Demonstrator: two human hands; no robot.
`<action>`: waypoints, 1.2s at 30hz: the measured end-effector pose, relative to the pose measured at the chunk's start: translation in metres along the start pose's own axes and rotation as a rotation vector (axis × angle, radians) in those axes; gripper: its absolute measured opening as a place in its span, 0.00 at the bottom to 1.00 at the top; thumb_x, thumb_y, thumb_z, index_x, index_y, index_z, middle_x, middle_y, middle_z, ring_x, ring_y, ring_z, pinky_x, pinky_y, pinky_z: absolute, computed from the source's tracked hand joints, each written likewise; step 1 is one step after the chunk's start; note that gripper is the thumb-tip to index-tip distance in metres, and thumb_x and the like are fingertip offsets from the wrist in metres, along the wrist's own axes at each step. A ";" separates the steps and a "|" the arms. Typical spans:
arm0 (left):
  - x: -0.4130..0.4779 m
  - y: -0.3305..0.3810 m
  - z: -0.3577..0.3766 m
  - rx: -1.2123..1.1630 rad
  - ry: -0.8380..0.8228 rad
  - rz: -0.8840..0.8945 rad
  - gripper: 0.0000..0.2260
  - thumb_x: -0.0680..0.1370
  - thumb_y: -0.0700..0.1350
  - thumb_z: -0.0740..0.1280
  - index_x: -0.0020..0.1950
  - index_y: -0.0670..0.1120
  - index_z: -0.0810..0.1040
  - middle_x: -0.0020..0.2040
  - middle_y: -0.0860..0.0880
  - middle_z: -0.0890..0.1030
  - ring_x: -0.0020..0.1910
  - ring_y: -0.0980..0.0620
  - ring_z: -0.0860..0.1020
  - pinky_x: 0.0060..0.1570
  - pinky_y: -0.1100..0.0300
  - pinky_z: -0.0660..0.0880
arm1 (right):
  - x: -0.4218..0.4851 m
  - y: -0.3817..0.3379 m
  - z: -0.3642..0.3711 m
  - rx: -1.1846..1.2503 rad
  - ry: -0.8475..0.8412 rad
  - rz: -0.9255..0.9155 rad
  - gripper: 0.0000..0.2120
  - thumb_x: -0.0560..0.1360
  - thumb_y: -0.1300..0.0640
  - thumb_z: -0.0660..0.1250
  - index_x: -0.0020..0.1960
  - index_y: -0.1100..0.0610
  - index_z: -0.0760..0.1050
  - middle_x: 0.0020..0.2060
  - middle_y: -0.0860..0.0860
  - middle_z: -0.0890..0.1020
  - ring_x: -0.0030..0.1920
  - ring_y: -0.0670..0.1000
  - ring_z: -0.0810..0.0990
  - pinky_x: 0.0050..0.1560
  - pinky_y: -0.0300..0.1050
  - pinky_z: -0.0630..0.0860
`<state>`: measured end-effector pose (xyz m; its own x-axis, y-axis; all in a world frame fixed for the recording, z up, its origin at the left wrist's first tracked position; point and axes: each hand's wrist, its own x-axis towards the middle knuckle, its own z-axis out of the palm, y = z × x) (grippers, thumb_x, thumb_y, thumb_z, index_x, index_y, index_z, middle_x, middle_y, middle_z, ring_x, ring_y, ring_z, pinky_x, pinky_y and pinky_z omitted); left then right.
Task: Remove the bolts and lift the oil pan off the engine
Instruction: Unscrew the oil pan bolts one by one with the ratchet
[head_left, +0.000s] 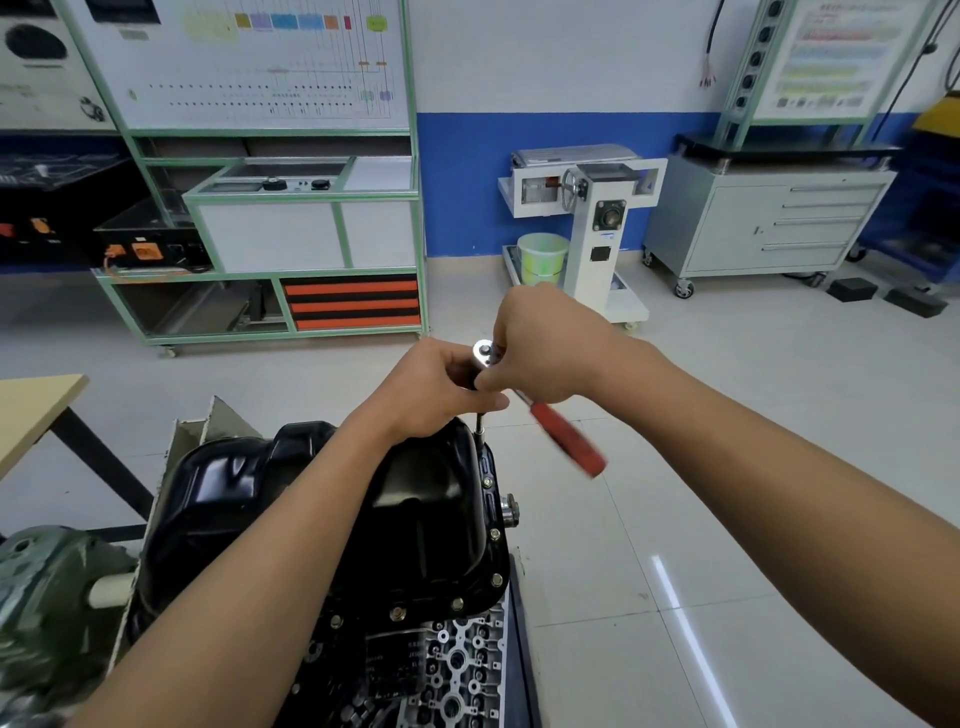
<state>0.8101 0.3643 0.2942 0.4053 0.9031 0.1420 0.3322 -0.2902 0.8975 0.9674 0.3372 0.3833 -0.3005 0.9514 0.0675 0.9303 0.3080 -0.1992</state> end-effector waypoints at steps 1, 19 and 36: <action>0.000 -0.001 -0.001 -0.008 -0.008 -0.003 0.09 0.72 0.37 0.78 0.42 0.52 0.86 0.43 0.48 0.87 0.45 0.53 0.84 0.53 0.54 0.80 | 0.000 0.000 -0.002 -0.039 -0.008 -0.031 0.08 0.68 0.55 0.74 0.38 0.59 0.80 0.29 0.53 0.78 0.31 0.54 0.74 0.30 0.45 0.72; 0.002 0.000 0.002 -0.023 0.022 -0.051 0.10 0.70 0.35 0.80 0.41 0.49 0.85 0.39 0.51 0.86 0.39 0.55 0.81 0.47 0.65 0.77 | 0.002 0.008 -0.006 -0.245 0.019 -0.197 0.10 0.73 0.58 0.70 0.53 0.49 0.82 0.37 0.48 0.71 0.48 0.56 0.79 0.35 0.44 0.66; 0.001 -0.002 0.006 0.100 0.014 -0.008 0.07 0.70 0.42 0.81 0.44 0.50 0.86 0.43 0.49 0.87 0.44 0.48 0.85 0.50 0.55 0.79 | -0.008 -0.003 -0.009 -0.113 -0.125 -0.060 0.06 0.74 0.56 0.72 0.45 0.59 0.82 0.30 0.53 0.81 0.36 0.52 0.83 0.40 0.49 0.80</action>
<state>0.8149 0.3636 0.2903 0.3906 0.9096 0.1412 0.4194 -0.3125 0.8523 0.9684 0.3287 0.3923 -0.3738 0.9263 -0.0480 0.9254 0.3689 -0.0870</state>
